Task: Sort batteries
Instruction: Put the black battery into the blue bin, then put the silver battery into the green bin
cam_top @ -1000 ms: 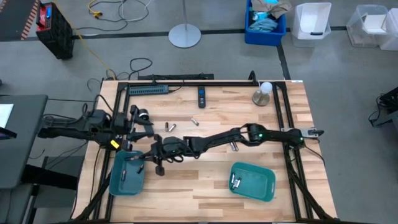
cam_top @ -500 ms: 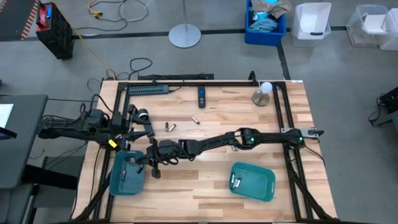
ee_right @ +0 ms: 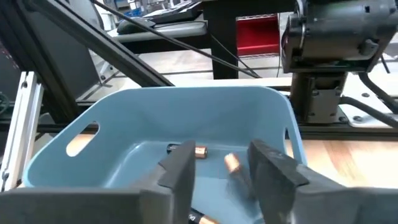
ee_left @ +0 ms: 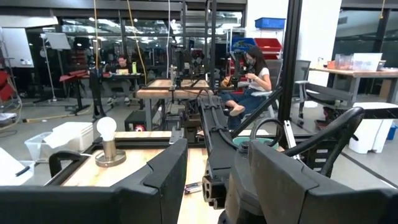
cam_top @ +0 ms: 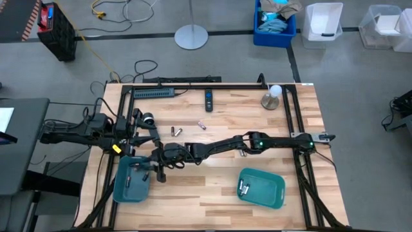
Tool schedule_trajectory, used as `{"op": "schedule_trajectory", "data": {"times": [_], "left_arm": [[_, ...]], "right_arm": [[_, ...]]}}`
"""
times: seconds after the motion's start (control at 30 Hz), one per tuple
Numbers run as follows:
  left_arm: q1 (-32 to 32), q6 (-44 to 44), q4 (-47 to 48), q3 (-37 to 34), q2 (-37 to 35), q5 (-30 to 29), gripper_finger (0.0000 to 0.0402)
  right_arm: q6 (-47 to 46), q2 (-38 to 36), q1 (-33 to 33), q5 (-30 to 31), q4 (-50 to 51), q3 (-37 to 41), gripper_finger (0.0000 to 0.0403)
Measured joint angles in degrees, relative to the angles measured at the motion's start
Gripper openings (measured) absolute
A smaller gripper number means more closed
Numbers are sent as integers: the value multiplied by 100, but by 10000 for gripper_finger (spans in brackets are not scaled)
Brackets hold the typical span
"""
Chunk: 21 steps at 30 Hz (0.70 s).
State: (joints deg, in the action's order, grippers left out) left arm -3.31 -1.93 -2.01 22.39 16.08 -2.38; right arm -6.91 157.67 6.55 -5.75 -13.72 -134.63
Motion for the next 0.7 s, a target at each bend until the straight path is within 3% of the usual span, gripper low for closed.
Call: {"op": "schedule_trajectory", "data": {"times": [0.17,0.43,0.57,0.7], "left_arm": [[0,4,40,0,0,1,167],[0,29,141,0,-2,206,167],[0,46,193,0,-2,214,167],[0,87,304,0,0,213,167]], "right_arm": [[542,-93,4,1,49,2,190],[1127,-827,-147,162,1159,153,171],[1151,-1152,-281,293,1071,867,158],[1012,-1776,-408,553,431,2148,149]]}}
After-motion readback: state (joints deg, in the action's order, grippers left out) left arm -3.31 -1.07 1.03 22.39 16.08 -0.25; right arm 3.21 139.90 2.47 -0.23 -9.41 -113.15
